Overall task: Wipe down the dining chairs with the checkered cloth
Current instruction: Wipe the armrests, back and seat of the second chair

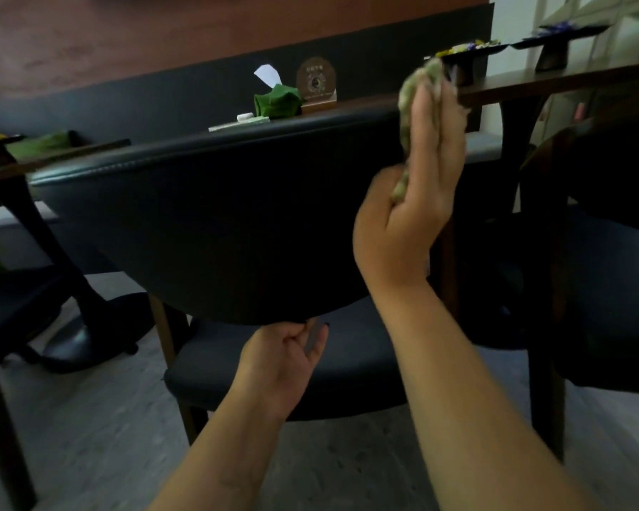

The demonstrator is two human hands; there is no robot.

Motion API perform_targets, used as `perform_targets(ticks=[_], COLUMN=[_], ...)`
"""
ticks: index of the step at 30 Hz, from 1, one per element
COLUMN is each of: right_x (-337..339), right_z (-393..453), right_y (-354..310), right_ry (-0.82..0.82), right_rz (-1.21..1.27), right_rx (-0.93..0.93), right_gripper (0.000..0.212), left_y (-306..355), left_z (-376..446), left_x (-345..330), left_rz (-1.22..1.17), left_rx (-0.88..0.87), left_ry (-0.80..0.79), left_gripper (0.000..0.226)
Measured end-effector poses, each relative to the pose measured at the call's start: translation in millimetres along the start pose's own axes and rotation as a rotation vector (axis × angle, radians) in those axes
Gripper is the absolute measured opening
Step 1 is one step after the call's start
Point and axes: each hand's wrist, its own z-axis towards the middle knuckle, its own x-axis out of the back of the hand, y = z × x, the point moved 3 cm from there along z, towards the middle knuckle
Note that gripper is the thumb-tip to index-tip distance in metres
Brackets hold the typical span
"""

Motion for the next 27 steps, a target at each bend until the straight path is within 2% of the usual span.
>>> perform_targets(ticks=[4, 11, 13, 15, 16, 17, 19, 21, 23, 25, 27], right_x=[5.9, 16.2, 23.7, 36.0, 42.2, 45.6, 38.4, 14.0, -9.4, -15.9, -9.8], right_z=[-44.6, -105.1, -108.9, -98.0, -86.0, -68.8, -29.2, -1.9, 1.7, -8.3, -31.5], right_y=[14.4, 41.4, 51.1, 59.2, 59.8, 54.3, 26.9, -4.7, -25.2, -22.5, -10.8], right_ry=[0.083, 0.040, 0.008, 0.030, 0.059, 0.093, 0.137, 0.107, 0.055, 0.048, 0.063], right_rz=[-0.087, -0.191, -0.151, -0.101, -0.106, -0.112, -0.053, 0.044, 0.039, -0.006, -0.064], right_rx=[-0.121, -0.322, -0.430, -0.604, -0.635, -0.601, -0.406, -0.168, 0.007, 0.073, 0.030], right_gripper=[0.049, 0.056, 0.058, 0.056, 0.055, 0.054, 0.054, 0.052, 0.048, 0.047, 0.049], left_y=[1.3, 2.2, 2.0, 2.2, 2.3, 2.1, 1.6, 1.3, 1.0, 1.7, 2.4], left_z=[0.2, 0.3, 1.3, 3.7, 5.4, 7.3, 9.8, 10.4, 10.4, 10.6, 10.6], left_x=[-1.0, 1.1, 2.4, 4.0, 4.9, 5.4, 5.7, 5.9, 5.7, 5.2, 3.9], left_rz=[-0.012, -0.014, -0.025, -0.034, -0.035, -0.031, -0.019, -0.008, 0.004, 0.018, 0.033], left_rx=[0.024, 0.037, 0.049, 0.059, 0.063, 0.067, 0.068, 0.070, 0.081, 0.095, 0.101], left_ry=[-0.001, 0.001, -0.009, -0.015, -0.014, -0.013, -0.013, -0.007, -0.013, -0.007, -0.015], left_gripper=[0.043, 0.038, 0.039, 0.043, 0.044, 0.045, 0.046, 0.047, 0.049, 0.050, 0.051])
